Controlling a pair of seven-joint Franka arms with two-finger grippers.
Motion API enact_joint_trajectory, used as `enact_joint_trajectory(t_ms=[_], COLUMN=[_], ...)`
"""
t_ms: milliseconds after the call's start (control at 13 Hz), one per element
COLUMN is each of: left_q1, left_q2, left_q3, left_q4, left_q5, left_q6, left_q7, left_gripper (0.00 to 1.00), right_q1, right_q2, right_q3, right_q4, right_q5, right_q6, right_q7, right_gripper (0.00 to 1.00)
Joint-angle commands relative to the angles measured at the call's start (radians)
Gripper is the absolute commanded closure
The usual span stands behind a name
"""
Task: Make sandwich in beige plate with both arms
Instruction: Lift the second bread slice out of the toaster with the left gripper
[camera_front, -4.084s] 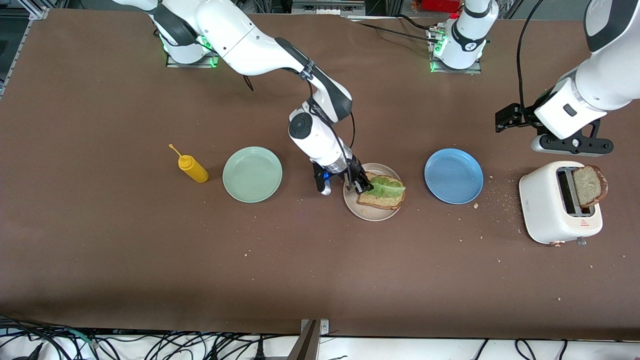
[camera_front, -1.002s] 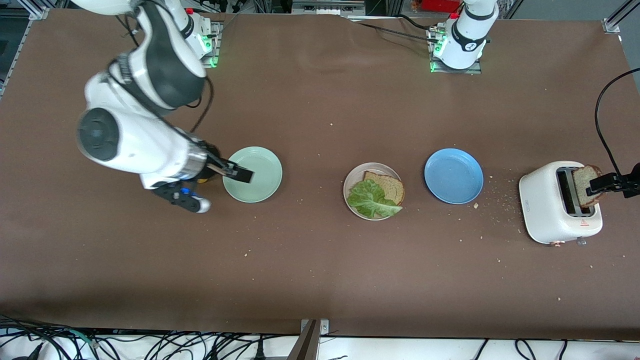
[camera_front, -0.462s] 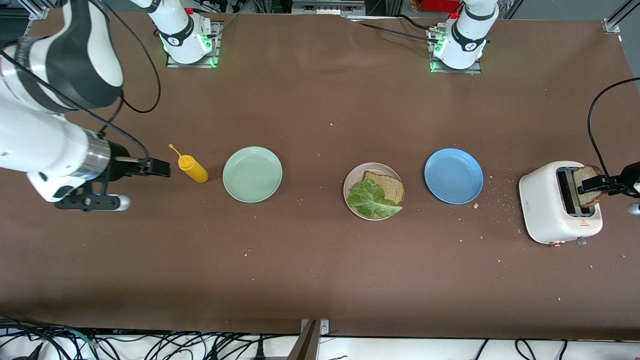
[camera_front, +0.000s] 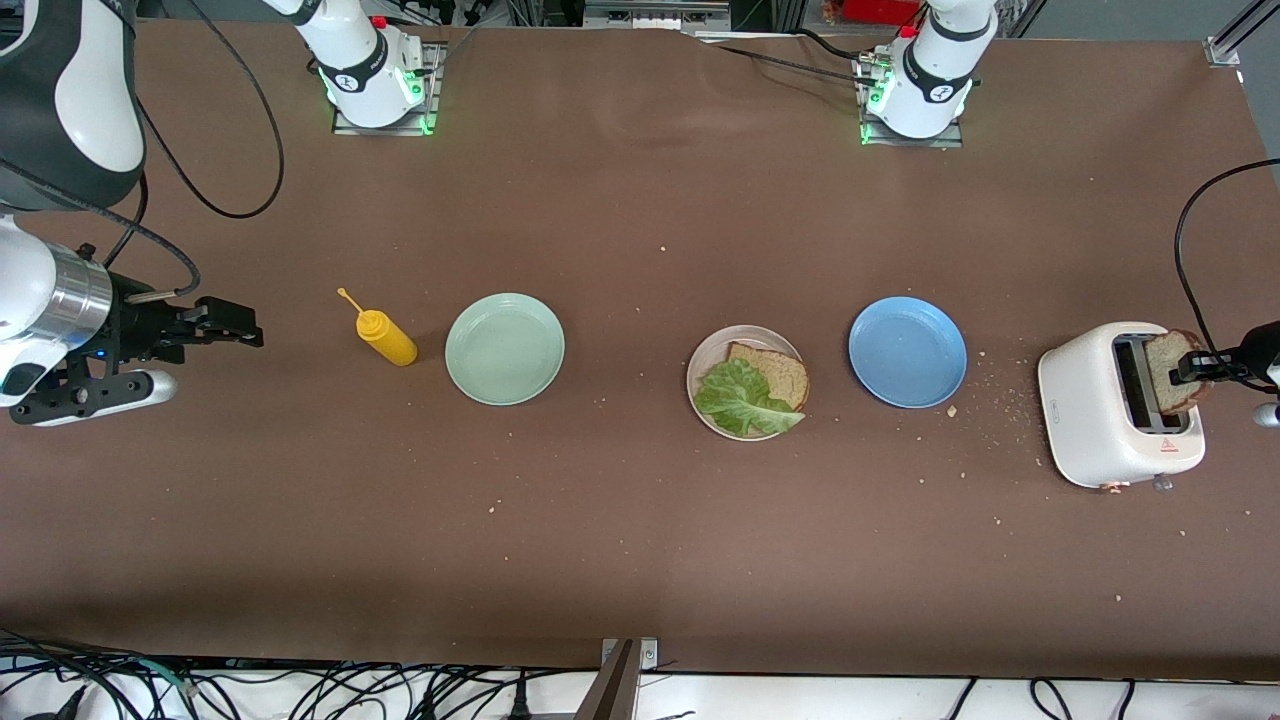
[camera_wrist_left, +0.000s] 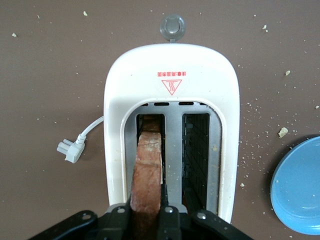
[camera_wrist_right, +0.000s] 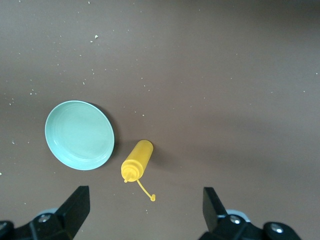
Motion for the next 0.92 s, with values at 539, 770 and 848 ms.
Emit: enact_joint_trajectory(t_ms=[539, 770, 848], left_q1=[-0.027, -0.064, -0.078], left_q2=[-0.039, -0.039, -0.039], left_q3=[-0.024, -0.024, -0.025], left_q4=[0.13, 0.19, 0.208], left_q5=[-0.004, -0.004, -0.004], left_q6=[-0.169, -0.227, -0.245], left_q7=[-0.006, -0.033, -0.035], left_gripper=[1.0, 1.0, 1.0], right_q1=[-0.001, -0.001, -0.001], right_q2=[-0.023, -0.023, -0.022], right_q3=[0.011, 0.011, 0.011], right_q4=[-0.036, -0.036, -0.036], right_q5=[-0.011, -0.009, -0.009], right_q6=[0.019, 0.022, 0.019], right_q7=[-0.023, -0.022, -0.023], right_gripper=[0.0, 0.0, 0.0])
